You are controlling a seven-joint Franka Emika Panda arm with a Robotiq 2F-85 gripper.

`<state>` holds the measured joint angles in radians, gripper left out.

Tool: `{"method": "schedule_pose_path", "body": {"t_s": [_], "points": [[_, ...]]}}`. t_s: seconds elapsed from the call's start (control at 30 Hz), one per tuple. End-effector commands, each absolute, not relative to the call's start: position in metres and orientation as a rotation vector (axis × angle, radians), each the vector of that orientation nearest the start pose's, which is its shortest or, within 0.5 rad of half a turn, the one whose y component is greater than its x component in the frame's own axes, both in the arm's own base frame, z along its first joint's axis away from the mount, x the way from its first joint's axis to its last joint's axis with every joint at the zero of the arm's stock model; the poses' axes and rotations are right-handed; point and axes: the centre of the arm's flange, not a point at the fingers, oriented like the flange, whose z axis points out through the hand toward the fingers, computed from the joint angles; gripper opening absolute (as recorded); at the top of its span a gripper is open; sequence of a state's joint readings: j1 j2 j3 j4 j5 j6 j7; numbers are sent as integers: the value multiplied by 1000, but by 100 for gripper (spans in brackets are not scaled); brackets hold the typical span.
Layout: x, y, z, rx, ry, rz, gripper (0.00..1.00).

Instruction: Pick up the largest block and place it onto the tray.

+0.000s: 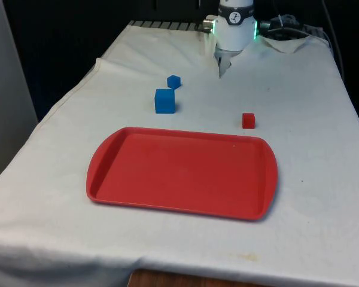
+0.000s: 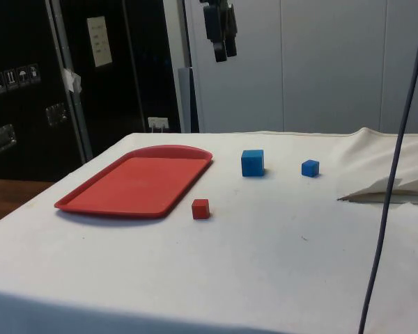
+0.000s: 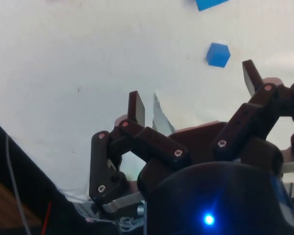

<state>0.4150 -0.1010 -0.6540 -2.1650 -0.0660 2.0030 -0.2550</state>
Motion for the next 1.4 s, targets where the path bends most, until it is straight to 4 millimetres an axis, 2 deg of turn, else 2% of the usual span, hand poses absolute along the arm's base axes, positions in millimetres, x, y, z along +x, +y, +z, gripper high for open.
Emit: {"method": "schedule_pose_path", "body": {"t_s": [0.0,0.43,0.47,0.7,0.8,0.83,1.07,1.37], "points": [[492,-131,425,-3121,-84,83,100],[477,-141,412,-3105,-110,-50,100],[479,-139,411,-3100,-105,-21,100],[467,-157,400,-3104,-127,-110,100],[467,-159,397,-3096,-129,-103,100],[463,-167,395,-3106,-136,-128,100],[460,-183,386,-3118,-148,-152,100],[458,-185,368,-3147,-159,-177,100]]}}
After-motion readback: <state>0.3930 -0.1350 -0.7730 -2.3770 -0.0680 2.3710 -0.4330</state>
